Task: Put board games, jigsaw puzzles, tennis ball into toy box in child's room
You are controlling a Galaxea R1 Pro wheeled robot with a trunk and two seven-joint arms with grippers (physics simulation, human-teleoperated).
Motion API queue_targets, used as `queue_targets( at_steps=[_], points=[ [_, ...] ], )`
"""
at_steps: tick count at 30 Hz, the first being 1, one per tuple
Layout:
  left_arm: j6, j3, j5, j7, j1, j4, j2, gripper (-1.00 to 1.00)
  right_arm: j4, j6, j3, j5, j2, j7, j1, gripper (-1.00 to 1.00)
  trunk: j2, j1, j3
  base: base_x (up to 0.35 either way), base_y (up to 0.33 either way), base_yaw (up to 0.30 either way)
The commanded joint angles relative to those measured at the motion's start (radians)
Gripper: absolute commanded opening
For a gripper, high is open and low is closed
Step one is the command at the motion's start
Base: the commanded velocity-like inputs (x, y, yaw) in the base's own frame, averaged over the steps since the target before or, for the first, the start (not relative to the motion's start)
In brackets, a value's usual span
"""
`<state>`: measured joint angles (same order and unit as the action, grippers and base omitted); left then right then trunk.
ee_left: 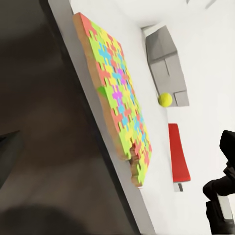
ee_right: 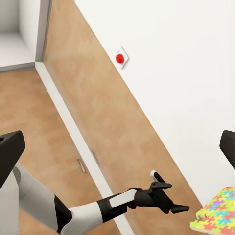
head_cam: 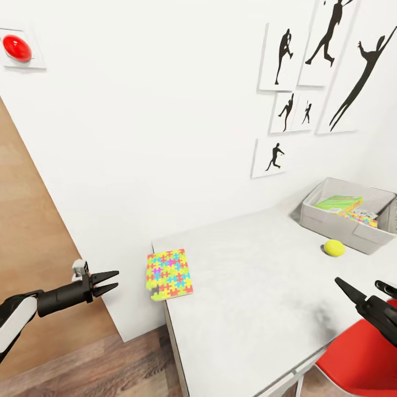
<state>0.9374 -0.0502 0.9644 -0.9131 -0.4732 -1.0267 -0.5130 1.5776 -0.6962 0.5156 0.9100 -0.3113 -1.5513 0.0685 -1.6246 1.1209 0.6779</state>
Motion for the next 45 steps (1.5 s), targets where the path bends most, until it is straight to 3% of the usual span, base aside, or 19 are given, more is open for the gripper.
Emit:
queue_targets(
  at_steps=[1, 45],
  points=[
    [0.004, -0.002, 0.003, -0.001, -0.001, 0.000, -0.001, 1.00, 0.000, -0.010, 0.000, 0.001, 0.000, -0.003, 0.001, 1.00, 0.000, 0.000, 0.001, 0.000, -0.202, 0.000],
    [0.005, -0.002, 0.003, -0.001, -0.001, -0.003, 0.001, 1.00, 0.000, -0.009, -0.003, -0.006, 0.001, -0.001, 0.001, 1.00, 0.000, 0.000, 0.001, 0.000, -0.049, 0.000]
  ],
)
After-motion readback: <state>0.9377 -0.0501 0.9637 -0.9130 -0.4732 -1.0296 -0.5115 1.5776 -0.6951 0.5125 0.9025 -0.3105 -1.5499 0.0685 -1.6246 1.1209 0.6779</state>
